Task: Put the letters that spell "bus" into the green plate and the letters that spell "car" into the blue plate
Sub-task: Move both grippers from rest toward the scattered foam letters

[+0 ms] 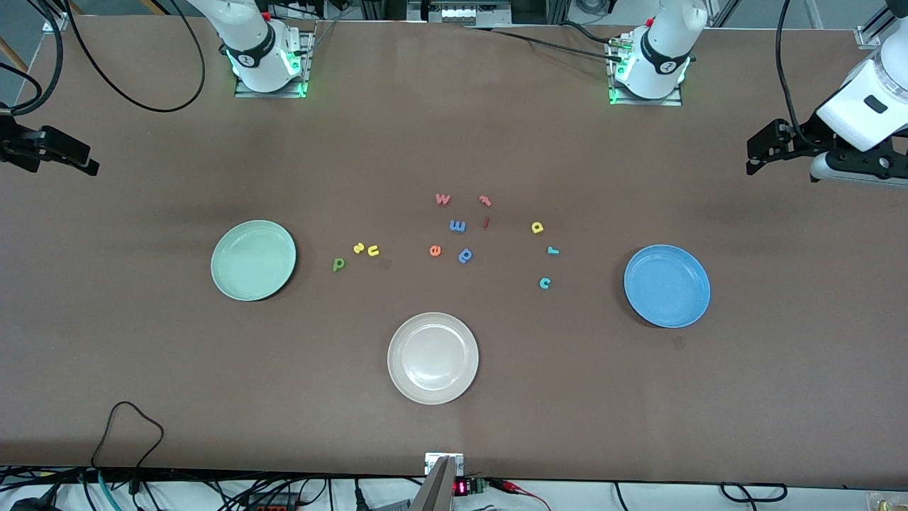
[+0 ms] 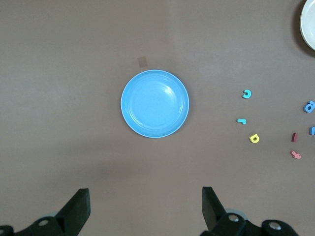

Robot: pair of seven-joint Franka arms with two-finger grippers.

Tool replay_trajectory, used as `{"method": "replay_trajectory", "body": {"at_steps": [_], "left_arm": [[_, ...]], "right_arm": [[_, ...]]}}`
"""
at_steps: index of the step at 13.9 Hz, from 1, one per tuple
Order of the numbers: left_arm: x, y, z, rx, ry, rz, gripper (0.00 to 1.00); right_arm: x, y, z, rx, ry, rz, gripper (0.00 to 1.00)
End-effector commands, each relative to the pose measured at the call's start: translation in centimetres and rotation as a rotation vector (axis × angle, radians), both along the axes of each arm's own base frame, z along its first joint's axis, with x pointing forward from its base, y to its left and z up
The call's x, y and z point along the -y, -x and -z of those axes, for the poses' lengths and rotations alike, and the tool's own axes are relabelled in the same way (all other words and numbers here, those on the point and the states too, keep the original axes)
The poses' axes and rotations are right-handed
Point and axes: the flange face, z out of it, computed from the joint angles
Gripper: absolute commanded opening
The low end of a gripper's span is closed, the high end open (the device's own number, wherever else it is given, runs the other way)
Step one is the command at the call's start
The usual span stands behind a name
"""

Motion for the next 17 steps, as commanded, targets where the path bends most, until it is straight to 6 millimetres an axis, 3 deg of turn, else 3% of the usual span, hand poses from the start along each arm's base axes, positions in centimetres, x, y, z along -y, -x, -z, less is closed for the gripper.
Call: {"method": "replay_trajectory", "body": {"at_steps": [1,4,5,8,10,12,14,17], "left_arm": [[-0.3,0.1,-0.8,0.014,-0.017,0.018,1.00],[-0.3,0.0,-0.7,0.011,-0.017,0.020,1.00],[-0.3,0.0,-0.7,0.011,-0.018,0.017,1.00],[0.3,0.2,0.6,-0.068,-0.022,0.021,1.00],[1.4,0.7,4.5,-0.271,-0.032,0.052,1.00],[2.3,0.5,7.9,-0.396,-0.032,0.070,1.00],[4.9,-0.9,11.9,-0.449,-0.038,0.111,1.00],[9.8,-3.4,17.0,-0.389,-0.043,0.197,1.00]], "right_arm": [[0.0,0.8,-0.3,-0.007,0.006,-0.001,1.00],[-0.1,0.6,0.1,-0.013,0.007,-0.006,1.00],[-0.5,0.1,1.0,-0.028,0.007,-0.018,1.00],[-5.0,-3.8,8.8,-0.112,0.007,-0.081,1.00],[-9.1,-6.6,15.3,-0.133,0.018,-0.133,1.00],[-13.6,-8.0,20.4,-0.139,0.035,-0.153,1.00],[-19.1,-8.0,24.8,-0.161,0.062,-0.140,1.00],[-23.5,-7.1,29.7,-0.212,0.095,-0.116,1.00]]}}
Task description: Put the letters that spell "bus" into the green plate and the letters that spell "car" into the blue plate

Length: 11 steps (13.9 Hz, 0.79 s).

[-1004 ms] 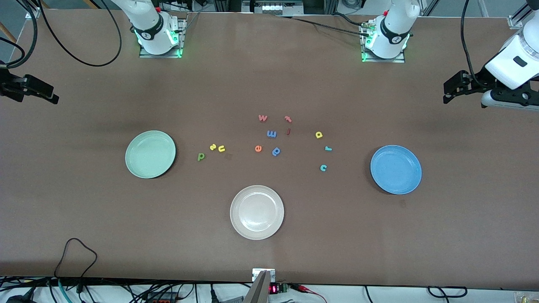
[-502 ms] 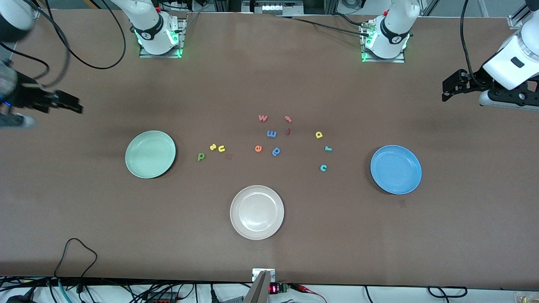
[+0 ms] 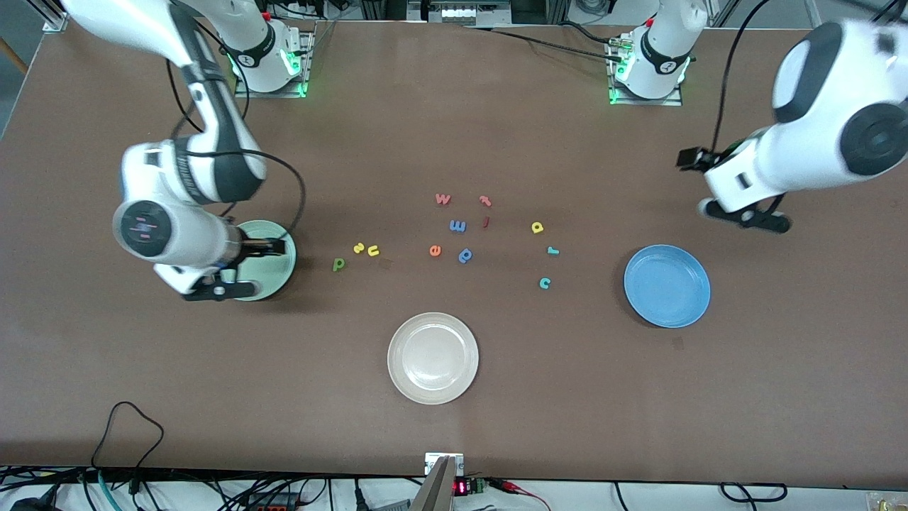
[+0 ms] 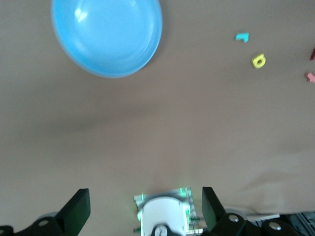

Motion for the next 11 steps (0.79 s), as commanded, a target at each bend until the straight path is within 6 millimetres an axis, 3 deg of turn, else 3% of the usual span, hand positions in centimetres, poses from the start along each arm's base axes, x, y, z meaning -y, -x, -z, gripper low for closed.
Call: {"method": "replay_trajectory", "body": {"at_steps": [1,3,5,6,8,11], "left_arm": [[4.2,-2.5,4.1,0.057,0.012,0.088,1.00],[8.6,-4.2,8.7,0.144,0.037,0.150,1.00],[13.2,-4.7,12.4,0.210,0.068,0.213,0.88],[15.1,-4.8,14.2,0.236,0.079,0.238,0.85],[16.9,-5.9,17.1,0.321,0.115,0.250,0.82],[17.6,-6.7,21.4,0.383,0.135,0.257,0.82]], "right_arm": [[-2.6,0.2,2.7,-0.026,0.024,0.023,0.93],[-4.7,0.5,5.0,-0.050,-0.033,0.077,0.85],[-5.0,0.2,6.6,-0.034,-0.058,0.097,0.77],[-6.3,0.4,7.4,-0.022,-0.055,0.091,0.72],[-8.3,0.9,8.5,-0.001,-0.035,0.130,0.72],[-8.7,0.9,10.4,0.014,-0.024,0.163,0.66]]}}
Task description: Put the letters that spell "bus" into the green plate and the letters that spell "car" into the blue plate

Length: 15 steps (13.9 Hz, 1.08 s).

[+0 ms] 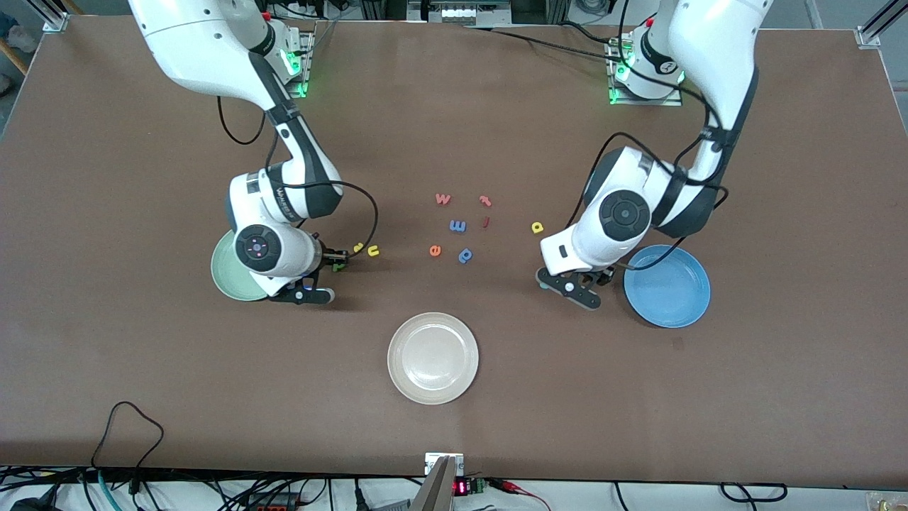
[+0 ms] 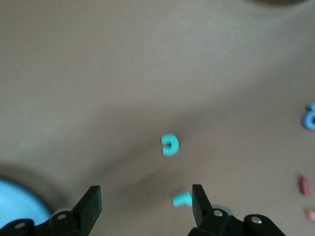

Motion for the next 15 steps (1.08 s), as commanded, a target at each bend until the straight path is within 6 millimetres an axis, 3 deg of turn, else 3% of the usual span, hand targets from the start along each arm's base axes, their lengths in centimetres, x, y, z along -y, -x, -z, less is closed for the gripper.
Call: {"method": "replay_trajectory", "body": {"at_steps": [1,3,7,12,15], "left_arm": [[0.3,-1.2,3.1,0.056,-0.006,0.038,0.81],[1.7,-0.7,5.6,0.073,0.006,0.055,0.81],[2.3,0.3,7.2,0.046,-0.004,0.061,0.80],[2.6,1.2,9.5,0.013,-0.017,0.078,0.70],[2.8,1.4,9.5,0.009,-0.019,0.086,0.47]], "right_arm": [[-0.2,-0.7,0.9,0.017,0.002,0.031,0.66],[-0.3,-0.6,1.6,0.017,0.002,0.032,0.66],[-0.3,-0.8,2.4,0.032,-0.001,0.038,0.65],[-1.0,-0.4,4.1,0.037,0.003,0.028,0.62],[-1.9,0.0,4.5,0.036,0.014,0.046,0.61]]}}
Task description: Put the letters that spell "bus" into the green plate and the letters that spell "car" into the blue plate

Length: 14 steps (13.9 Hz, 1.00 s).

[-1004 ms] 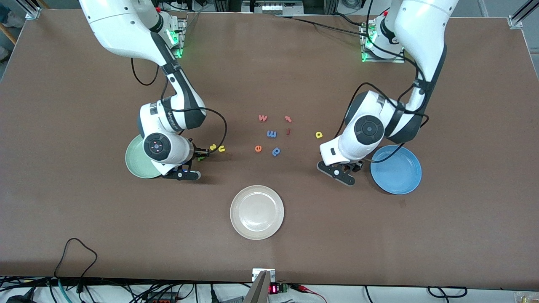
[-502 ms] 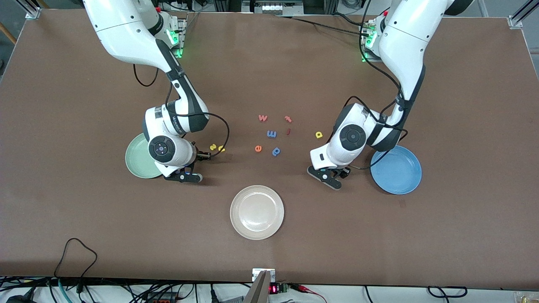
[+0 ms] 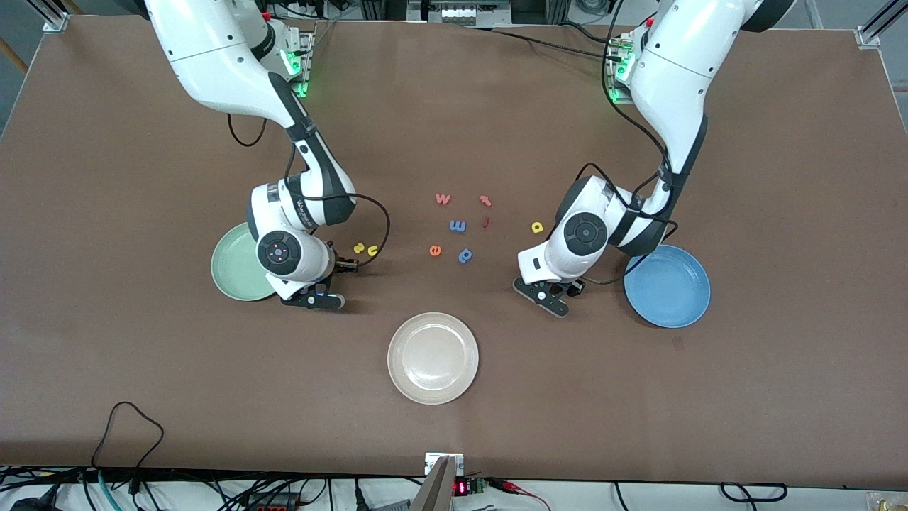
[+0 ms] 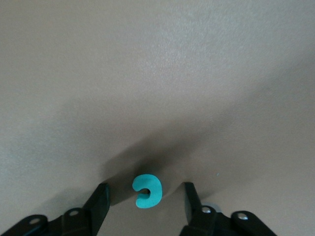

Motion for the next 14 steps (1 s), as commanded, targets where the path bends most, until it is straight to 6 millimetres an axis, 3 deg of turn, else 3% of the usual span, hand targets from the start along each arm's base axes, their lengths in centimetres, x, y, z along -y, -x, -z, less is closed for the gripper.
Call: {"method": "replay_trajectory", "body": {"at_steps": [1,3,5,8,11,13,14], "left_arm": [[0.4,0.1,0.1,0.001,-0.014,0.032,0.36],[0.3,0.1,0.0,0.003,-0.014,0.032,0.19],[0.0,-0.5,-1.3,0.020,-0.008,0.020,0.13],[-3.3,-2.1,-6.2,-0.017,-0.044,-0.034,0.14],[-10.4,-3.9,-9.3,-0.082,-0.109,-0.102,0.14],[-15.3,-4.9,-9.1,-0.082,-0.171,-0.079,0.14],[-18.2,-5.4,-8.8,-0.089,-0.175,-0.103,0.15]], "right_arm": [[-1.5,0.2,0.4,0.007,0.002,0.021,0.60],[-1.6,0.2,0.7,0.009,0.003,0.018,0.57],[-1.5,0.2,0.7,0.008,0.005,0.019,0.39],[-1.3,0.3,0.9,0.004,0.011,0.013,0.16],[-1.4,0.5,0.7,-0.002,0.016,0.007,0.06],[-0.7,0.7,-3.1,-0.017,0.015,0.011,0.06],[0.7,0.5,-5.6,-0.021,0.022,0.017,0.06]]}}
